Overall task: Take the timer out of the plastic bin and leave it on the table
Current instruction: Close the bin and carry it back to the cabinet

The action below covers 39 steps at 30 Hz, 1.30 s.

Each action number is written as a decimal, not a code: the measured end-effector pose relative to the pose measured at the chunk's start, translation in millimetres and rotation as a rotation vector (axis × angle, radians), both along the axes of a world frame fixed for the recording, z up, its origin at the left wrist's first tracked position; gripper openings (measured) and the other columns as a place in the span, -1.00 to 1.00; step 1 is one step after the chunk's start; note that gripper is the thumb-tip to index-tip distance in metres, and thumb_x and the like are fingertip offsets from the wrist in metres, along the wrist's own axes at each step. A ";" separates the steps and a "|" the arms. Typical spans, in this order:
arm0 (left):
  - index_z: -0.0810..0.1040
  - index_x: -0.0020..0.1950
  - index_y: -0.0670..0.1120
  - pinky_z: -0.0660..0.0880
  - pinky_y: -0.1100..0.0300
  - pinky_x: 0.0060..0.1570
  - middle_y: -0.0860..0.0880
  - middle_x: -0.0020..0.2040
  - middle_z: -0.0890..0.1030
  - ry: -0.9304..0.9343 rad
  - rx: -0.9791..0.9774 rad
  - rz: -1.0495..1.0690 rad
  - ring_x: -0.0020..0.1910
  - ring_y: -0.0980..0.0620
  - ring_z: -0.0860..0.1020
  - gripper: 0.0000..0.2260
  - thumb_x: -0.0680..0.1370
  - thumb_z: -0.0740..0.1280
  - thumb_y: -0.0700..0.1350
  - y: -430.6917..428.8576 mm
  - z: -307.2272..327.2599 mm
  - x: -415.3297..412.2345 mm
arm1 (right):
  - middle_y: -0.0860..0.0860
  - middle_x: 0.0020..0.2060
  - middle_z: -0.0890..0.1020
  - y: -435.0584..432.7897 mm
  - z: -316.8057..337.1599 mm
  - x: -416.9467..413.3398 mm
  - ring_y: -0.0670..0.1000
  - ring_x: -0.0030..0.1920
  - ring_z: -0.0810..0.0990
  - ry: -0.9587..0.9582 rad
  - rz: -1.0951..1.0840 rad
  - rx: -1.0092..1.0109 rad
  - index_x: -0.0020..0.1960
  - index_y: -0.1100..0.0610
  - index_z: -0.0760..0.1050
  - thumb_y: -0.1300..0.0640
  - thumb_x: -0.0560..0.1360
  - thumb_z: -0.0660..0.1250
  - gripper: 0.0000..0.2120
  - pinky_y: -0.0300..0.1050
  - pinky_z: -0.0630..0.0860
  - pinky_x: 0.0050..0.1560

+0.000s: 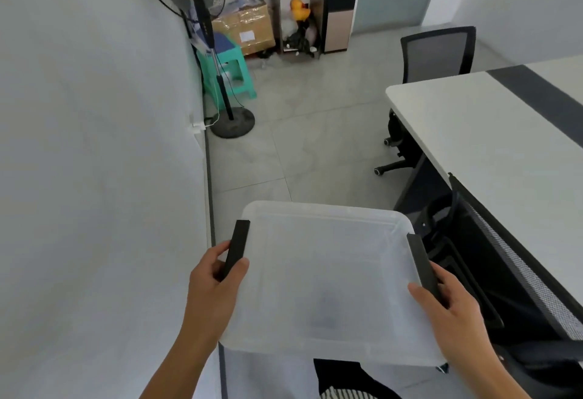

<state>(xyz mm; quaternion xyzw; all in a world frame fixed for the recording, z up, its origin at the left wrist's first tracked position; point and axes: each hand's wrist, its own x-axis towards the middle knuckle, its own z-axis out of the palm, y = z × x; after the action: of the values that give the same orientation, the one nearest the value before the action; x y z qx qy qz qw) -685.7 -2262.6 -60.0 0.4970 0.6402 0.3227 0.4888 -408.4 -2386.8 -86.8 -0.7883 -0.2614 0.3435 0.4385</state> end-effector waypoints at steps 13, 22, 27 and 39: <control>0.47 0.26 0.01 0.41 0.18 -0.29 -0.21 -0.17 0.58 0.051 -0.004 0.177 -0.29 -0.04 0.49 -0.69 0.52 0.32 -0.13 304.9 4.7 68.5 | -0.18 -0.05 0.58 367.1 15.8 88.8 -0.13 -0.08 0.58 0.015 0.213 -0.002 0.40 0.02 0.34 0.15 0.51 0.32 -0.54 -0.25 0.45 -0.23; 0.49 0.27 -0.03 0.39 0.21 -0.33 -0.15 -0.25 0.56 -0.010 -0.020 0.181 -0.32 -0.02 0.48 -0.68 0.52 0.32 -0.16 541.9 -21.7 102.4 | -0.05 -0.10 0.63 594.0 -2.1 117.5 0.01 -0.11 0.61 -0.006 0.188 -0.066 0.37 0.04 0.37 0.13 0.50 0.33 -0.55 -0.12 0.51 -0.20; 0.50 0.23 0.03 0.42 0.19 -0.30 -0.10 -0.29 0.55 -0.024 -0.007 0.071 -0.32 -0.02 0.49 -0.71 0.51 0.33 -0.14 694.4 2.7 140.7 | -0.01 -0.13 0.63 708.6 25.1 144.7 -0.01 -0.14 0.60 -0.005 0.062 -0.056 0.35 0.05 0.42 0.17 0.49 0.36 -0.56 -0.15 0.46 -0.24; 0.51 0.22 -0.03 0.50 0.26 -0.13 0.12 -0.03 0.64 -0.043 -0.012 -0.074 -0.14 0.25 0.63 -0.70 0.50 0.36 -0.21 992.0 -9.6 283.6 | 0.09 -0.12 0.64 970.1 5.3 267.1 0.16 -0.06 0.61 0.013 -0.083 -0.078 0.32 -0.02 0.42 0.13 0.47 0.38 -0.57 0.14 0.53 0.04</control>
<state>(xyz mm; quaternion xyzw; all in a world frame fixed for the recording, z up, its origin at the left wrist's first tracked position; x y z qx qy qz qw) -402.1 -1270.6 -69.6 0.5102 0.6128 0.3110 0.5171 -141.3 -1416.7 -81.6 -0.8127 -0.2117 0.3402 0.4229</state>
